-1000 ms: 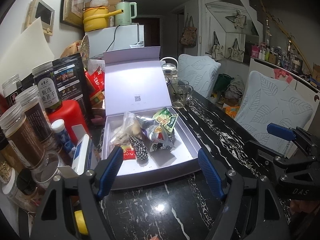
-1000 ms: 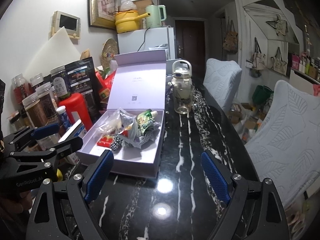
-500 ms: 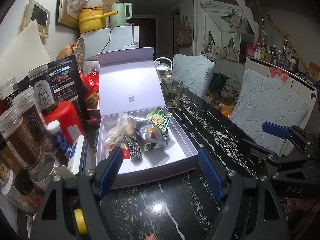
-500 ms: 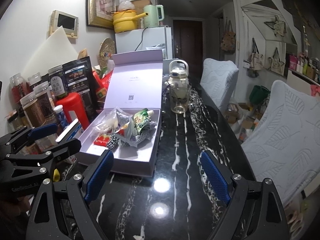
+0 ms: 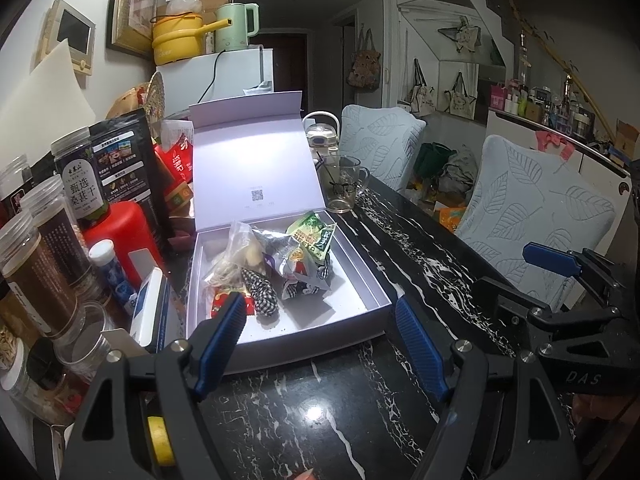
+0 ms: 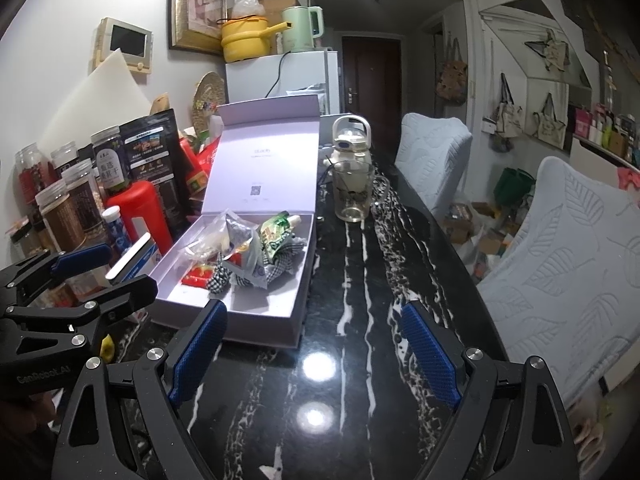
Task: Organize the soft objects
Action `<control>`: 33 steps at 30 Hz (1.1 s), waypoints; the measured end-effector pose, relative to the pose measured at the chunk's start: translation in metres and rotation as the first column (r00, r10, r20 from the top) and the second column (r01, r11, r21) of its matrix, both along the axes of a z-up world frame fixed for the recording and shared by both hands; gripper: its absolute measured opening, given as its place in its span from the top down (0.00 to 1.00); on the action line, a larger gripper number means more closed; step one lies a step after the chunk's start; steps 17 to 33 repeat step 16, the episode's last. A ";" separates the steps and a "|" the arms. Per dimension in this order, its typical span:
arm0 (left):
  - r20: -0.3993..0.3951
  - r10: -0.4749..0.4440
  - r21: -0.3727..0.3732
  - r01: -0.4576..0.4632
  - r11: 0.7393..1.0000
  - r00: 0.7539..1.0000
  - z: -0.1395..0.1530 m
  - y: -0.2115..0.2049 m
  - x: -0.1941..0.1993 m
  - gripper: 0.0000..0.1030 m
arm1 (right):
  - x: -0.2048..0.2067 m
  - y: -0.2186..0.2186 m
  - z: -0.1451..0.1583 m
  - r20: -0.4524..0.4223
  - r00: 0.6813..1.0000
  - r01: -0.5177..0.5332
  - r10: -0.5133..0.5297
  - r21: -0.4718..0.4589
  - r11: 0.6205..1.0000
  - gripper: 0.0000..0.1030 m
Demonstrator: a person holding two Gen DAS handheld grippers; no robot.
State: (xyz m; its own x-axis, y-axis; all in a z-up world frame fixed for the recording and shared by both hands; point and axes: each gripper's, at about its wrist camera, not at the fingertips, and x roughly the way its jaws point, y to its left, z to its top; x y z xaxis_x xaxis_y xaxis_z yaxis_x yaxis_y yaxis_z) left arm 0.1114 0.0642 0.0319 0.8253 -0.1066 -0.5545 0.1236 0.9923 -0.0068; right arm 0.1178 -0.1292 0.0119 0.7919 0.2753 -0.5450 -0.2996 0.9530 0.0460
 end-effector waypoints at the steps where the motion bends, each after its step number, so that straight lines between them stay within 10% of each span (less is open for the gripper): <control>1: -0.003 -0.001 0.000 0.001 1.000 1.000 0.000 0.000 0.000 0.25 | 0.000 0.000 0.000 -0.001 1.000 0.000 0.000 -0.001 1.000 0.13; 33: -0.038 0.008 0.002 -0.008 1.000 0.999 -0.013 0.000 0.004 0.25 | 0.005 -0.005 -0.016 -0.054 0.998 0.014 -0.015 -0.007 1.000 0.13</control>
